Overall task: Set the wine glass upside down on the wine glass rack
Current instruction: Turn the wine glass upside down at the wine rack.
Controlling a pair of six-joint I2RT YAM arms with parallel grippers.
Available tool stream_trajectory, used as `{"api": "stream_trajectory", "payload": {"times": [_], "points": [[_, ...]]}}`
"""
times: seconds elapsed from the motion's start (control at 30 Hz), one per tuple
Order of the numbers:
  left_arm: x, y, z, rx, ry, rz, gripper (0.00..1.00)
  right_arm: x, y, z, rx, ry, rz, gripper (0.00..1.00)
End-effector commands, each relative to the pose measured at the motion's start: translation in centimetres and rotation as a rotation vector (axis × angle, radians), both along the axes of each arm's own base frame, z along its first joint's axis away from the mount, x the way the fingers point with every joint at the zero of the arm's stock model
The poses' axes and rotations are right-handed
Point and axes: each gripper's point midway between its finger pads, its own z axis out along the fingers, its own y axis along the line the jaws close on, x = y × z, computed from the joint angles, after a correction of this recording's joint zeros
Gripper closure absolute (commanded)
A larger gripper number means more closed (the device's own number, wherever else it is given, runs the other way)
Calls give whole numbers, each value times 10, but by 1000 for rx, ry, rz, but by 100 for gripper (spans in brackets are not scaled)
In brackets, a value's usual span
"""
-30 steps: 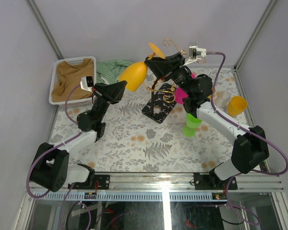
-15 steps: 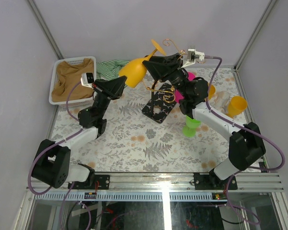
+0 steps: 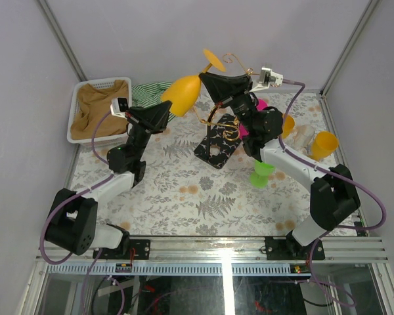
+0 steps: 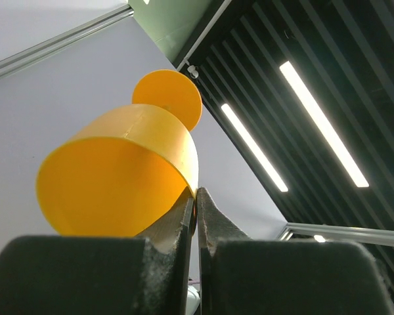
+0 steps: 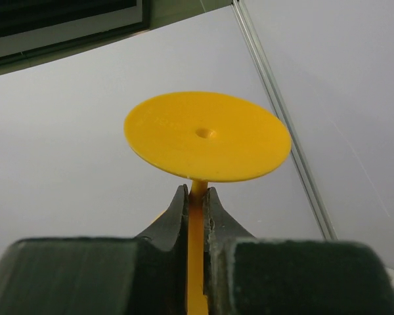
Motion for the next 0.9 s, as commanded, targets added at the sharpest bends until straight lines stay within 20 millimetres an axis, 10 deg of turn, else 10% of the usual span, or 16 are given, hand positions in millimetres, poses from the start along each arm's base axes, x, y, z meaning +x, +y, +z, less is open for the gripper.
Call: {"api": "stream_trajectory", "payload": {"times": [0.0, 0.87], "points": [[-13, 1, 13, -21, -66, -29, 100, -14, 14, 12, 1, -61, 33, 100], [-20, -2, 10, -1, -70, -59, 100, -12, 28, 16, -6, -79, 32, 76]]}}
